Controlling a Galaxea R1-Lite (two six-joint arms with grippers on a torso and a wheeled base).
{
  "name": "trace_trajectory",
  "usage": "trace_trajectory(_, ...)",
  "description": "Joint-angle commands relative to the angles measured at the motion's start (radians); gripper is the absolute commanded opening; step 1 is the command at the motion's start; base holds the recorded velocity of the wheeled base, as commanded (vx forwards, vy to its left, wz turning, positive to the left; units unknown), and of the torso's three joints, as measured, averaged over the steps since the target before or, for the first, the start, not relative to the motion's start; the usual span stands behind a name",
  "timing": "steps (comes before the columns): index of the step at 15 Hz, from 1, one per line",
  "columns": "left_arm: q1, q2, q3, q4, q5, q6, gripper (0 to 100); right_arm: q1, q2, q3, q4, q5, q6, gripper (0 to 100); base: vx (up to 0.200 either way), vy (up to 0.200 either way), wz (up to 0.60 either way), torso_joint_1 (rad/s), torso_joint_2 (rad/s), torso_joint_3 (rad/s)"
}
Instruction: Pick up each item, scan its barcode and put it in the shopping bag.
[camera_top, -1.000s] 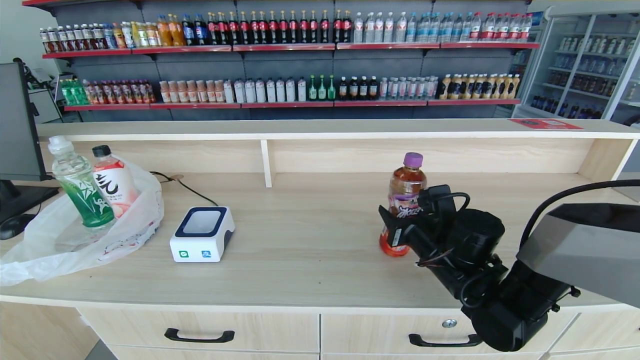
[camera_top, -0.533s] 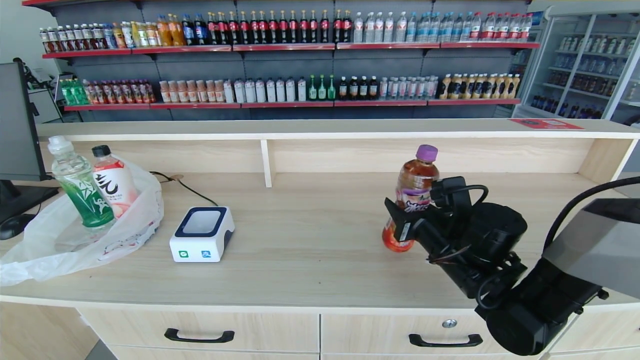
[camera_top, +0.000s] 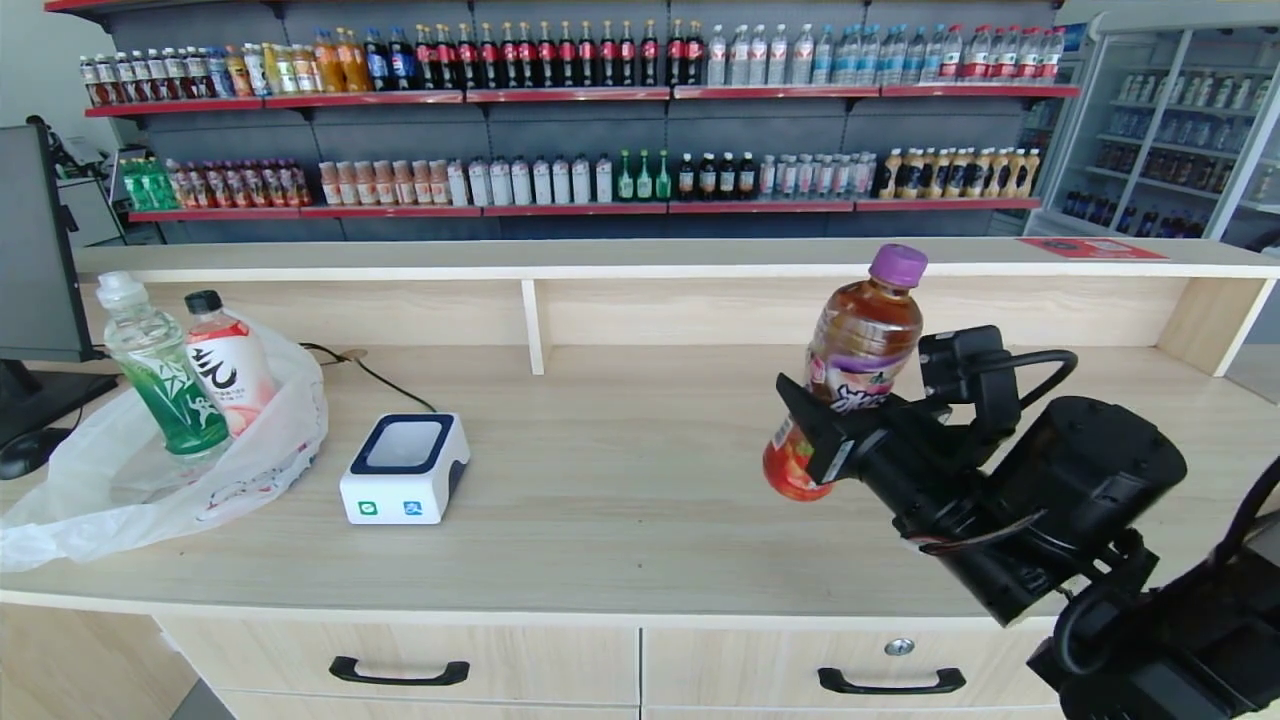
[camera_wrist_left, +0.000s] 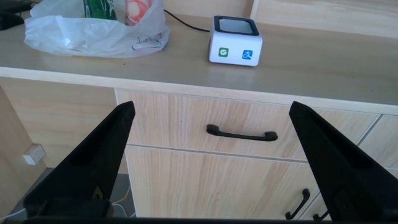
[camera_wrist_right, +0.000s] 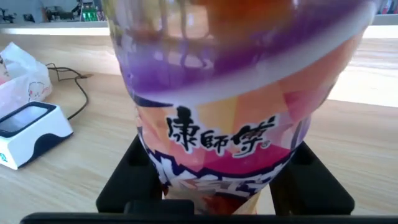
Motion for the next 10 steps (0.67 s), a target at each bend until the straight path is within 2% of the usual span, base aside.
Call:
trace_trajectory(1, 0.001, 0.0, 0.0, 0.0, 0.0, 0.0, 100, 0.028, -0.144, 0.115, 0.0, -0.001, -0.001, 0, 0.0, 0.0, 0.0, 0.0, 0.0, 0.0)
trace_trajectory(5, 0.001, 0.0, 0.0, 0.0, 0.0, 0.0, 100, 0.178, -0.291, 0.218, 0.0, 0.0, -0.001, 0, 0.0, 0.0, 0.0, 0.0, 0.0, 0.0)
trace_trajectory(7, -0.001, 0.0, 0.0, 0.0, 0.0, 0.0, 100, 0.191, -0.336, 0.26, 0.0, 0.002, 0.001, 0, 0.0, 0.0, 0.0, 0.0, 0.0, 0.0)
trace_trajectory(10, 0.001, 0.0, 0.0, 0.0, 0.0, 0.0, 100, 0.286, -0.362, 0.247, 0.0, 0.006, 0.002, 0, 0.0, 0.0, 0.0, 0.0, 0.0, 0.0)
